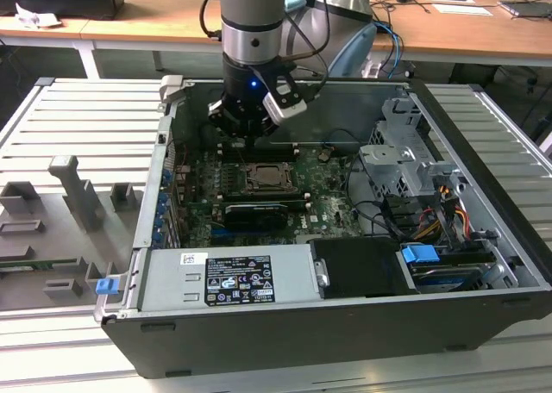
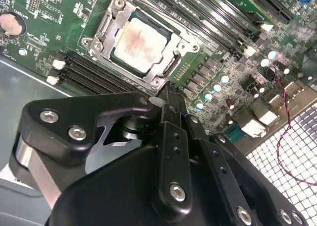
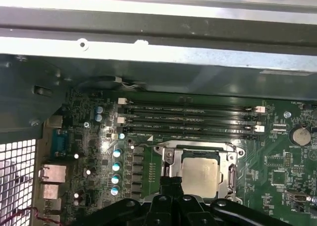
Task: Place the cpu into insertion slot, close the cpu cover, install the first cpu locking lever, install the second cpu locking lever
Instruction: 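Install the first cpu locking lever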
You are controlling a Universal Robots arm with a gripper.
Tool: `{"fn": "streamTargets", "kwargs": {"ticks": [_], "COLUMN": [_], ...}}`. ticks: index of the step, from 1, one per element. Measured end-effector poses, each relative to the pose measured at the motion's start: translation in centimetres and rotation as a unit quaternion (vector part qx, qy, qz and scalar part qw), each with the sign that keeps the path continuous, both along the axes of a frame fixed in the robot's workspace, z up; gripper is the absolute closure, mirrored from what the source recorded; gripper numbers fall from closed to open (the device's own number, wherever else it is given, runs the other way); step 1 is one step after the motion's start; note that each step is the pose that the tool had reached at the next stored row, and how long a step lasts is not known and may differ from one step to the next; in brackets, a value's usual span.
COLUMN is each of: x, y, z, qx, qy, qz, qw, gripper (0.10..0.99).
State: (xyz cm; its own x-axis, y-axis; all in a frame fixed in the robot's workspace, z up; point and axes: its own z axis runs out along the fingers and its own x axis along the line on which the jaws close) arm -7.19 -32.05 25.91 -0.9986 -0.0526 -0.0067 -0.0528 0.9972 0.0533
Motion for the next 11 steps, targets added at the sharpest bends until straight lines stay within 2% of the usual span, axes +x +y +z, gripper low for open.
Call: {"fn": "streamTargets", "kwargs": {"ticks": [4, 7, 11], "x": [-0.84, -1.90, -2.51], "y": [0.00, 0.00, 0.00], "z": [-0.11, -0.15, -0.19], "qx": [0.0000, 0.0000, 0.0000], "qy": [0.0000, -0.0006, -0.0012], "qz": [0.000, 0.000, 0.000], "qw": [1.0000, 1.0000, 1.0000], "gripper": [0.980, 0.980, 0.980]}}
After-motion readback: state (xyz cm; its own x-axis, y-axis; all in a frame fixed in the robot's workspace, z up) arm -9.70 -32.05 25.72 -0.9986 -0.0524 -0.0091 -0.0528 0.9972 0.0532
